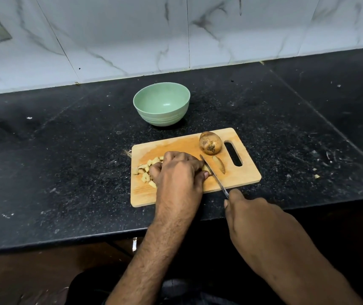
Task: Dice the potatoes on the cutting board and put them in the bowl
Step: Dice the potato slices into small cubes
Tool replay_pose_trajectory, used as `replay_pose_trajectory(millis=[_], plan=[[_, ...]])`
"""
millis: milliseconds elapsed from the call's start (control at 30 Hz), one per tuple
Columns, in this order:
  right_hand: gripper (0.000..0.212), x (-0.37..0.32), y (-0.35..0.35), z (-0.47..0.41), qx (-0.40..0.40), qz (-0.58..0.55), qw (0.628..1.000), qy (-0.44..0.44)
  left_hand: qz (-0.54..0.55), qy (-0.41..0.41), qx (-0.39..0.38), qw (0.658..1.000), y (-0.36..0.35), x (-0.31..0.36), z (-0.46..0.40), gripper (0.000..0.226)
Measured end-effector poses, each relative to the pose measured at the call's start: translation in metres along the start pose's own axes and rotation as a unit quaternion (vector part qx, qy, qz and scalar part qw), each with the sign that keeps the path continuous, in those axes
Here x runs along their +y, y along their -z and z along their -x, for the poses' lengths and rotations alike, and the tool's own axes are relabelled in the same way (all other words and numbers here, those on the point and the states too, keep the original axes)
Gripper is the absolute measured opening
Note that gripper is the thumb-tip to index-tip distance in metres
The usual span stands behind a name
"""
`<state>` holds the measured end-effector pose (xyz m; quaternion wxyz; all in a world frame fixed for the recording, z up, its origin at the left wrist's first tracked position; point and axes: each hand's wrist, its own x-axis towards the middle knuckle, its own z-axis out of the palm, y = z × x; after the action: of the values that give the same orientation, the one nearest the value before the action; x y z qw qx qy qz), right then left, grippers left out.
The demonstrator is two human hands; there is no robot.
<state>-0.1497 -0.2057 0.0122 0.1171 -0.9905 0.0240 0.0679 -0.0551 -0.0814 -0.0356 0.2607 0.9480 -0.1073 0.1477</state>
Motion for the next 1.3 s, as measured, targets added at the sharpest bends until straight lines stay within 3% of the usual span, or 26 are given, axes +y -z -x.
replay_pose_trajectory(millis=[233, 600, 933, 1300], plan=[[0.021, 0.010, -0.003, -0.026, -0.018, -0.012, 1.000, 0.009, 0.013, 0.027, 0.017, 0.999, -0.004, 0.004, 0.001, 0.017], [0.026, 0.029, 0.009, 0.033, -0.099, -0.022, 0.995, -0.024, 0.059, 0.044, 0.030, 0.997, -0.003, -0.003, 0.003, 0.023], [0.032, 0.012, 0.012, 0.014, 0.019, -0.022, 1.000, -0.005, 0.063, 0.032, 0.045, 0.996, -0.003, -0.007, 0.006, 0.012], [0.027, 0.004, -0.002, -0.006, 0.011, 0.043, 0.999, 0.005, 0.062, 0.029, 0.046, 0.997, -0.006, -0.007, 0.004, 0.009]])
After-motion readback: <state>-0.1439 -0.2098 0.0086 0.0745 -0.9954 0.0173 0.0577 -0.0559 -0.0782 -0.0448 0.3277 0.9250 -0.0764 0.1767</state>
